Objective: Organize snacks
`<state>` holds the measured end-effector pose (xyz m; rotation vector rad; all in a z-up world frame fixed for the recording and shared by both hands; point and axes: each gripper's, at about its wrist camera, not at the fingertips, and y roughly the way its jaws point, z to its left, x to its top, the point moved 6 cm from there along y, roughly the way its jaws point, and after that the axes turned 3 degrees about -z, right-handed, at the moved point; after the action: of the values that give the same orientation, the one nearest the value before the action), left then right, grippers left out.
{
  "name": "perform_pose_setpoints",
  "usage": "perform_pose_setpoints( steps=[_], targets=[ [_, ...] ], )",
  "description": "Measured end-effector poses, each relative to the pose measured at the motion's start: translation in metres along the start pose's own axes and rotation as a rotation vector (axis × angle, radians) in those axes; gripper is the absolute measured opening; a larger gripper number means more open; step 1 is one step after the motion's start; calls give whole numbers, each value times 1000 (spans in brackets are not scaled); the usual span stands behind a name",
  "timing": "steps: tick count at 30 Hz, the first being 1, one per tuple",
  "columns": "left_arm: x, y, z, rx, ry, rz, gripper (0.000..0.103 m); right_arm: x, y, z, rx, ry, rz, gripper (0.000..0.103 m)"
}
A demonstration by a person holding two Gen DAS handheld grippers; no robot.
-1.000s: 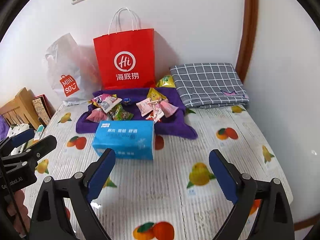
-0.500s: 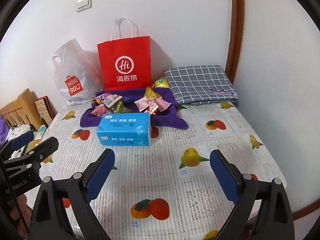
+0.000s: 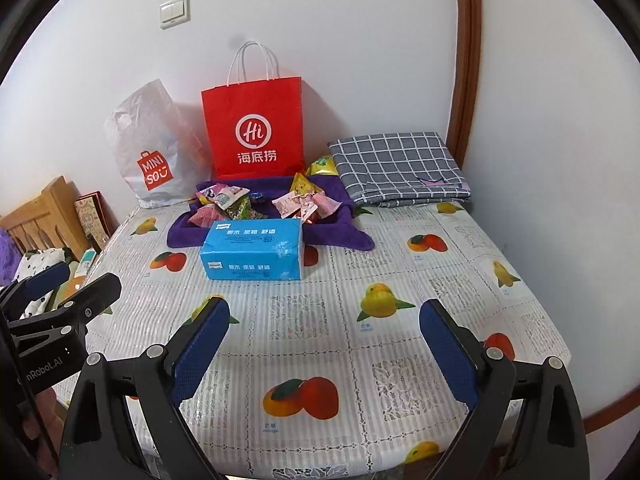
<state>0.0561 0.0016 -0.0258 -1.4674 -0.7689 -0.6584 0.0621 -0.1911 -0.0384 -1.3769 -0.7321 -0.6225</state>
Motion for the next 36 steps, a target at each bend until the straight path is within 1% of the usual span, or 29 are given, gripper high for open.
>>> perform_pose_setpoints(
  steps=[8,36],
  targets=[
    [0,-5,-2,-5,2,-10,90,-2,-4,0,-4,0,-2,95],
    [-3,-8,-2,-7,-3,-6,90,-6,-13,3,9,9,-8,95]
  ],
)
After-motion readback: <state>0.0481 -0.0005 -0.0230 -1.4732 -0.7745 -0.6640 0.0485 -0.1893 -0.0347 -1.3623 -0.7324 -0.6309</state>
